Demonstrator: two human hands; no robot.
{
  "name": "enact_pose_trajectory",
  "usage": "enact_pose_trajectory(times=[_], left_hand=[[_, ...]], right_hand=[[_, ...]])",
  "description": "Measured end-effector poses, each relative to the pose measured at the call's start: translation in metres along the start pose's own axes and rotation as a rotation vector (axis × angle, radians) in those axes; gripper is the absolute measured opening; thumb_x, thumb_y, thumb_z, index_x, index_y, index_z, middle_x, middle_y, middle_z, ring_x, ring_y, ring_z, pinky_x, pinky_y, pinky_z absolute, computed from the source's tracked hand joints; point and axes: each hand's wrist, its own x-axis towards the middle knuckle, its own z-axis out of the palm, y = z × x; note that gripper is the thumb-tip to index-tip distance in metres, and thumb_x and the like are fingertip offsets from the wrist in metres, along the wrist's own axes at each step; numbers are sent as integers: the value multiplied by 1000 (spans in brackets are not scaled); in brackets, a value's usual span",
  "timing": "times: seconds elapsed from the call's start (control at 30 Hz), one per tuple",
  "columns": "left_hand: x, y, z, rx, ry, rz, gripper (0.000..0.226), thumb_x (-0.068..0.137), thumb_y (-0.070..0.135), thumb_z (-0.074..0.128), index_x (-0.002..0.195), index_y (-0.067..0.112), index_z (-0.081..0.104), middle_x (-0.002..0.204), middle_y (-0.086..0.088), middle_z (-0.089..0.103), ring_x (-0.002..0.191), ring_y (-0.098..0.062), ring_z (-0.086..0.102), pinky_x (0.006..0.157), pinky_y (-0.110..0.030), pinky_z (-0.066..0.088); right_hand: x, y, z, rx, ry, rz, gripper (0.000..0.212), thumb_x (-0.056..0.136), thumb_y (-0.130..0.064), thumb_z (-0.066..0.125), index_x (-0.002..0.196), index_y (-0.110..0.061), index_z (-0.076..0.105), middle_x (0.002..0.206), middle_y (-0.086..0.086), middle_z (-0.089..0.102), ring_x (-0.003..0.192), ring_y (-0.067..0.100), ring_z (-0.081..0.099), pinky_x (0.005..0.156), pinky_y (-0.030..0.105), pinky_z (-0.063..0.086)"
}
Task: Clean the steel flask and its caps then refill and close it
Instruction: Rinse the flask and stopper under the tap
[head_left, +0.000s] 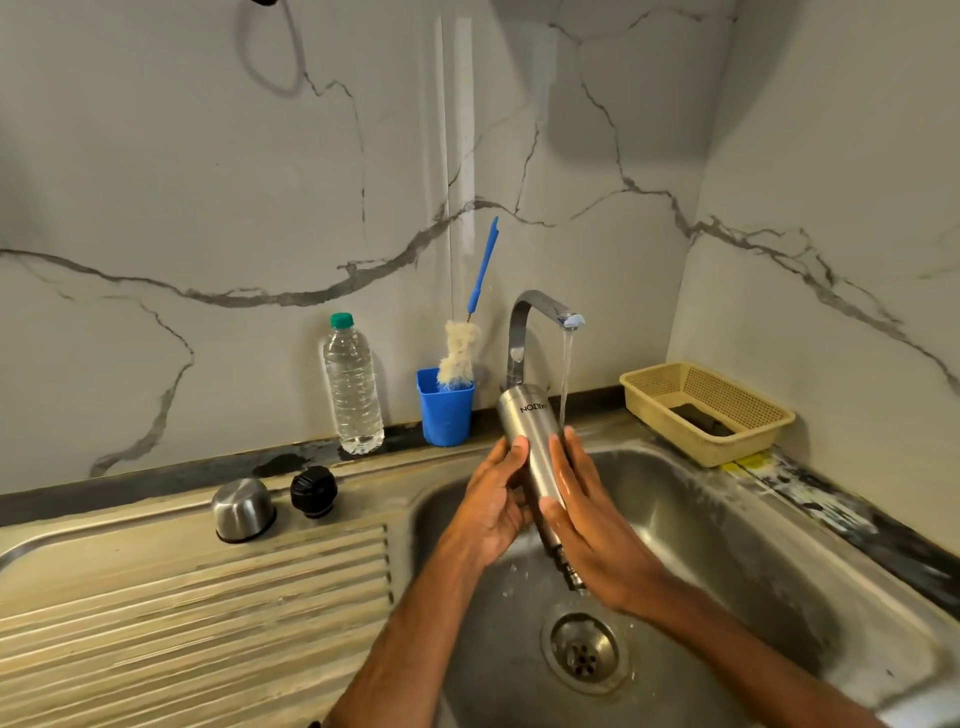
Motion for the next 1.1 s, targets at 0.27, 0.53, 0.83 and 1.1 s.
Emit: enact_pose_trajectory(times=[0.27, 0.53, 0.83, 1.1], left_hand=[[-7, -1, 3, 162, -199, -73, 45, 96, 30, 65, 139, 18, 56, 121, -17, 69, 110, -32, 67, 98, -52, 55], [-3, -6, 5, 222, -125, 19, 54, 88, 26, 75, 136, 32, 52, 125, -12, 69, 110, -27, 71, 91, -47, 59], [-1, -14, -2, 817, -81, 136, 65, 77, 42, 86, 128, 27, 49, 115, 9, 65, 103, -8, 66, 88, -24, 56], [7, -23, -1, 1066, 183, 255, 67, 76, 46, 85, 125, 15, 53, 106, 6, 62, 86, -6, 62, 66, -11, 48]], right_hand=[[91, 10, -32, 456, 248, 271, 51, 99, -49, 52, 140, -20, 48, 131, 7, 57, 113, 22, 60, 83, 28, 49], [91, 15, -27, 677, 346, 391, 57, 69, -45, 88, 112, -23, 59, 103, 2, 69, 89, 20, 70, 76, 38, 61], [91, 6, -23, 718, 512, 147, 49, 73, -35, 88, 110, -26, 58, 102, -3, 66, 86, 12, 69, 66, 24, 58], [89, 11, -33, 186, 398, -79, 26, 103, -28, 52, 124, -21, 66, 122, -4, 66, 109, 3, 59, 90, 5, 39]])
